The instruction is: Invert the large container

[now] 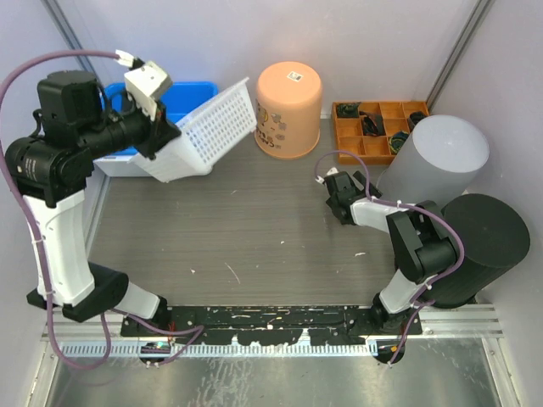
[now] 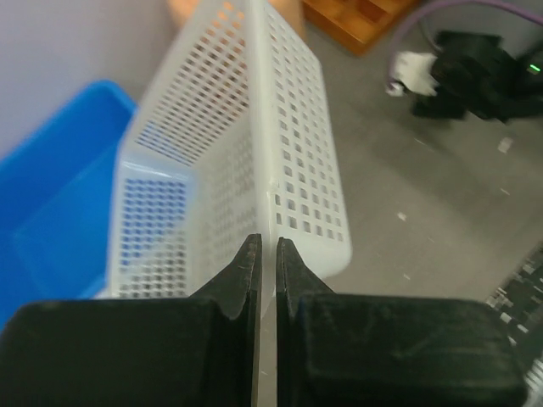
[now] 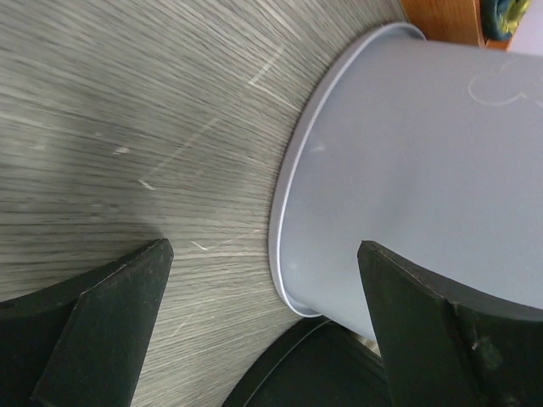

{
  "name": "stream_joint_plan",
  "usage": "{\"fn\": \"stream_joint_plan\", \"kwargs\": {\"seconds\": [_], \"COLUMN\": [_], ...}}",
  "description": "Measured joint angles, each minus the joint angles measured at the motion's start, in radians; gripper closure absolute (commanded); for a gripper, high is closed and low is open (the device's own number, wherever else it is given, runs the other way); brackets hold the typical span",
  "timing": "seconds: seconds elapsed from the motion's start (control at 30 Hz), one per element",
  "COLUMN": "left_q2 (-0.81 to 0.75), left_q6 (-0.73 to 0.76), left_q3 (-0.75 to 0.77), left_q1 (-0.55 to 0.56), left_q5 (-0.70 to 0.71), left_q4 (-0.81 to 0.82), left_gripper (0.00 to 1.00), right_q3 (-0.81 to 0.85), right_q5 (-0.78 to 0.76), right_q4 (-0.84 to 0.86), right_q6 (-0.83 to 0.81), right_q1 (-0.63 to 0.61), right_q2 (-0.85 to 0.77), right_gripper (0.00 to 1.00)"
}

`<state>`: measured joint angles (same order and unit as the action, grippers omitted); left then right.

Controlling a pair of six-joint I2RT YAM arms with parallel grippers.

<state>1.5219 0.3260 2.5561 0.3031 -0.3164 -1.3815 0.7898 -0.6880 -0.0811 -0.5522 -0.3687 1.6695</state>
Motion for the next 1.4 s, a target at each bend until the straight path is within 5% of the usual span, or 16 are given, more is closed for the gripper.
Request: {"fn": "stream_joint_plan", "kwargs": {"seconds": [0.4,0.7,0.73,0.77,0.8,0.83,1.07,1.4], "left_q2": [-0.126,-0.342,-0.344,-0.34,-0.329,-0.315,-0.275,-0.303], "left_q6": [-0.081,-0.068,-0.053,-0.035,-0.01,0.014,0.064,0.034], "left_q3": [-0.196,-0.758,-0.807,-0.845,-0.867,-0.881,-0.957,-1.26], "left_q1": [0.091,0.101,0.11,0.129,0.157,0.2,0.517,0.656], "left_q5": [-0.192,-0.246,-0.264,-0.276,-0.282,-0.275,-0.163,-0.048], "left_q4": [-0.111,-0.012,-0.01,-0.016,-0.027,-0.035,-0.067,0.004], "left_gripper": [1.0,1.0,0.9,0.69,0.27,0.02,0.01,0.01], "right_q3": [-0.027,-0.04,-0.04,-0.04,-0.04,-0.04,-0.04,-0.031], "right_q5": [-0.035,-0.041,-0.041,-0.042,-0.042,-0.042,-0.047,-0.1], "right_q4": [0.013,0.012,0.012,0.012,0.011,0.012,0.013,0.021], "right_q6": [0.0,-0.002,-0.002,-0.002,-0.002,-0.002,-0.002,-0.026], "right_q1": [0.052,0.056,0.056,0.056,0.056,0.056,0.056,0.059], "right_q2": [-0.017,-0.027,-0.027,-0.027,-0.027,-0.027,-0.021,0.013], "right_gripper": [0.0,0.0,0.0,0.0,0.0,0.0,0.0,0.0]}}
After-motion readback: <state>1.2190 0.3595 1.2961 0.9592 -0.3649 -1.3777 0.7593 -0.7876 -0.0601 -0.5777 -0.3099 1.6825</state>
